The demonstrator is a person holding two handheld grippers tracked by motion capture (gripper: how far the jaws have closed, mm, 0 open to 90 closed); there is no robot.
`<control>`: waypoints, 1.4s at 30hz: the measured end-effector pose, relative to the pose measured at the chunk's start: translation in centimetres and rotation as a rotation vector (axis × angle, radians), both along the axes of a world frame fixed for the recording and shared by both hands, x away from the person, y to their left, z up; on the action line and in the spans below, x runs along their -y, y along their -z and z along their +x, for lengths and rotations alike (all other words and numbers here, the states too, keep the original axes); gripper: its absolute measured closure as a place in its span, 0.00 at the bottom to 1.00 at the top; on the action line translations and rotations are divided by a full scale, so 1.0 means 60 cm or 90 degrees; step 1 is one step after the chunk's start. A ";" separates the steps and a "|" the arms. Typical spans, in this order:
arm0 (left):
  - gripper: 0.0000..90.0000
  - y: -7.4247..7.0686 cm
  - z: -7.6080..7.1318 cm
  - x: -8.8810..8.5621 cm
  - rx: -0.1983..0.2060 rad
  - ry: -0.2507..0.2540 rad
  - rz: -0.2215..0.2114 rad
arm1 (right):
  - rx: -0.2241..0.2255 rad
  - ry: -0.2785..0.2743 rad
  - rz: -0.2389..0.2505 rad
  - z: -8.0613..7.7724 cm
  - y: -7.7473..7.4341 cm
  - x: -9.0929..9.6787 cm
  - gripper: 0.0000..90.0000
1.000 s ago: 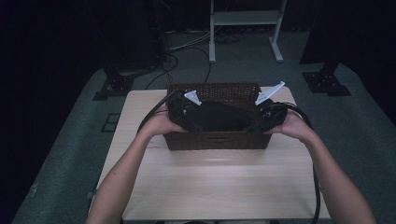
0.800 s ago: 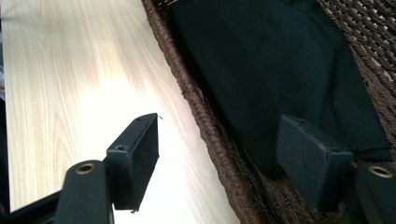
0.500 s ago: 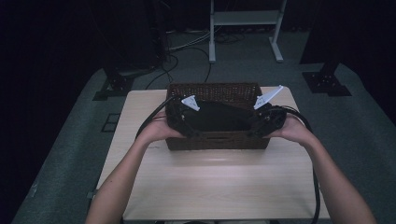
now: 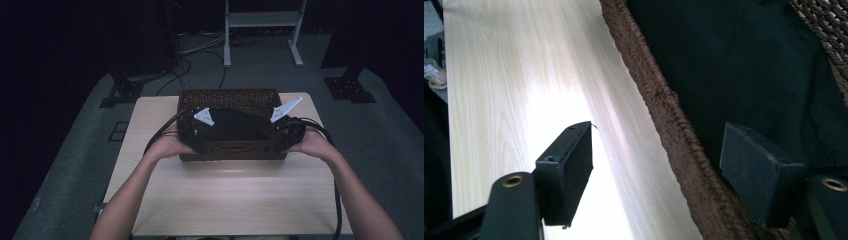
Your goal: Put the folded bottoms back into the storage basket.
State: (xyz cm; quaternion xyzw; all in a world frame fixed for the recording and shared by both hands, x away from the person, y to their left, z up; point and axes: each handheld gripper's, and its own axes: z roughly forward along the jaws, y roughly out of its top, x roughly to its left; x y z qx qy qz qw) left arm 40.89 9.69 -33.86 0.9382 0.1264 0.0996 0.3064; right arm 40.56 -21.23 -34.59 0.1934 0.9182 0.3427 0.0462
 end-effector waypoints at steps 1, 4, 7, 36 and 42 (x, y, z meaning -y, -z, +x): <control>0.19 0.000 -0.002 0.000 0.002 -0.001 -0.004 | -0.003 0.002 0.000 -0.002 0.001 -0.001 0.31; 0.19 0.000 -0.006 -0.001 0.007 -0.001 -0.007 | 0.000 -0.002 -0.006 -0.006 0.002 -0.002 0.31; 0.19 0.001 -0.010 -0.003 0.008 -0.001 -0.005 | -0.003 0.001 -0.002 -0.011 0.003 -0.002 0.31; 0.14 0.037 -0.077 -0.019 0.015 0.006 -0.036 | 0.007 -0.014 0.005 -0.065 0.044 -0.009 0.31; 0.13 0.041 -0.090 -0.025 0.027 0.004 -0.040 | 0.008 -0.008 0.011 -0.078 0.051 -0.004 0.31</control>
